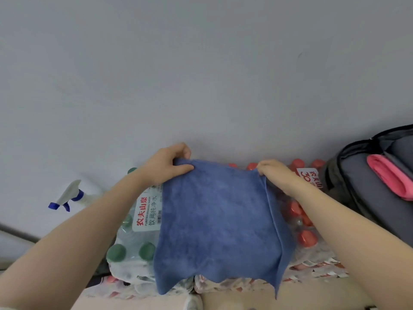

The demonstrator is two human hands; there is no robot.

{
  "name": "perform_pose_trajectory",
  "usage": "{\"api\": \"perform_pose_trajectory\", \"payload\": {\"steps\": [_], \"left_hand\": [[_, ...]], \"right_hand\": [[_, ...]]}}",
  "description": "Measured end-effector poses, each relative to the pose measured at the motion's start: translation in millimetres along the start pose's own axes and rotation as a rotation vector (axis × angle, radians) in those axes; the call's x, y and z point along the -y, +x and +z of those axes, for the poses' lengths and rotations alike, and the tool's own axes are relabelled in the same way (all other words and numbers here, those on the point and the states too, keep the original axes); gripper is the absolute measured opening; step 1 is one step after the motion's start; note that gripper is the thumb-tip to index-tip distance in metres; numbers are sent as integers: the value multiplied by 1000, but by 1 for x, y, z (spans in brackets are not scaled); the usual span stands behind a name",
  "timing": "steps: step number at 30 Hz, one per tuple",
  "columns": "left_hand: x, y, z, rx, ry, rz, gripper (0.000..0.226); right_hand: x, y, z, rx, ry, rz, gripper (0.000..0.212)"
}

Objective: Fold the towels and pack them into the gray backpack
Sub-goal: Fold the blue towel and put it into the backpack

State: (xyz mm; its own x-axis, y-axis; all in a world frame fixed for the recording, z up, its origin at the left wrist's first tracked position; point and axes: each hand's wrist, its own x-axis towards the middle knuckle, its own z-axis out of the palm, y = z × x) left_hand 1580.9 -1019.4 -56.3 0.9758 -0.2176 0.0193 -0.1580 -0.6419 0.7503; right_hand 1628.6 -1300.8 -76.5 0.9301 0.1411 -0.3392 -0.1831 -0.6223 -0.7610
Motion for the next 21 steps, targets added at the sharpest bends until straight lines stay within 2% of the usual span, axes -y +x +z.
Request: {"api": "perform_pose_trajectory", "payload": {"steps": [4, 7, 9, 12, 14, 21], "left_hand": [[19, -20, -21, 78, -143, -37, 14], [41, -30, -27, 135, -62, -123, 12], [50, -35, -28, 176, -4, -164, 18], [54, -37, -26, 182, 31, -163, 34], [53, -38, -27, 173, 54, -155, 30], [49, -41, -31, 104, -17, -186, 26]], "right_hand": [[5, -2, 0, 16, -72, 12, 28], [6, -2, 9, 7, -224, 72, 15], [4, -1, 18, -35, -268, 110, 16], [2, -2, 24, -123, -286, 82, 14], [5, -5, 25, -166, -300, 47, 11], [11, -15, 30, -154, 31, -69, 26]]}}
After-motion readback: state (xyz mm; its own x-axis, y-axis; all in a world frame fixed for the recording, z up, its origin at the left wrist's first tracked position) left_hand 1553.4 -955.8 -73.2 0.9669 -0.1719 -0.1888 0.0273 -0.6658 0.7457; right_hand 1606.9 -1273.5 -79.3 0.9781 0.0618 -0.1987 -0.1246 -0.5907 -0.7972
